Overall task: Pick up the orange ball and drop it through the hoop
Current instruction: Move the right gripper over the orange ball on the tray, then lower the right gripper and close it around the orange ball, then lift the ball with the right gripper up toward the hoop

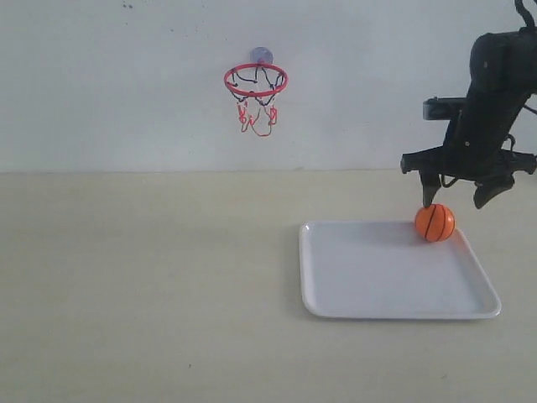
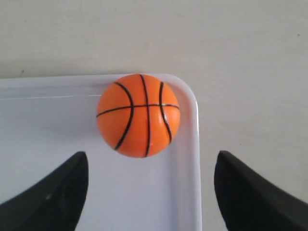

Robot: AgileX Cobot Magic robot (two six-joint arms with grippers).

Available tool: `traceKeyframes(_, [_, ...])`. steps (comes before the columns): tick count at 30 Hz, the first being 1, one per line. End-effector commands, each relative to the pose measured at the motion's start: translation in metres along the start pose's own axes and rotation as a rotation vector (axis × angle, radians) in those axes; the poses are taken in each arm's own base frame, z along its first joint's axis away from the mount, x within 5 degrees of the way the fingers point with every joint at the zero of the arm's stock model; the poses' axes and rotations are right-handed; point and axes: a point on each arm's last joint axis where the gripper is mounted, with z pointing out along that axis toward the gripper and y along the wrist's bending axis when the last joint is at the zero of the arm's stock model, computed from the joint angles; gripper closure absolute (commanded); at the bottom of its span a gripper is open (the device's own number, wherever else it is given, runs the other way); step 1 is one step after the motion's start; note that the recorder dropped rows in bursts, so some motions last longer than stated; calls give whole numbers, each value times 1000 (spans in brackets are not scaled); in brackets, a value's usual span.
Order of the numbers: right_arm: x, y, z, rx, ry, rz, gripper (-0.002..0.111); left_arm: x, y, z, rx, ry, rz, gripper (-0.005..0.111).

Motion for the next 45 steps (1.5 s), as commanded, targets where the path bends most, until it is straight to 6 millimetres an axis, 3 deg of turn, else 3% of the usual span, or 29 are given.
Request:
traceKeyframes(1, [-4,-1,14,2,-23,-17,39,-1,-1,0,11,-9,5,103])
traceKeyframes(9, [-7,1,44,-3,-40,-10,39,-1,-1,0,11,-9,5,103])
traceKeyframes(16, [-8,4,51,-21,-64,-1,42,-1,-1,0,11,-9,5,103])
traceKeyframes(26, [-3,4,63,-22,-16,-1,105,-1,-1,0,11,-9,5,103])
traceKeyframes(28, [-3,6,62,-41,-11,9,108,-1,-1,0,11,-9,5,103])
traceKeyframes(33, [-9,15,39,-154,-72,-11,108,-1,-1,0,11,-9,5,103])
traceKeyframes(45, [-34,62,-66,-805,-444,56,108,-1,-1,0,11,-9,5,103])
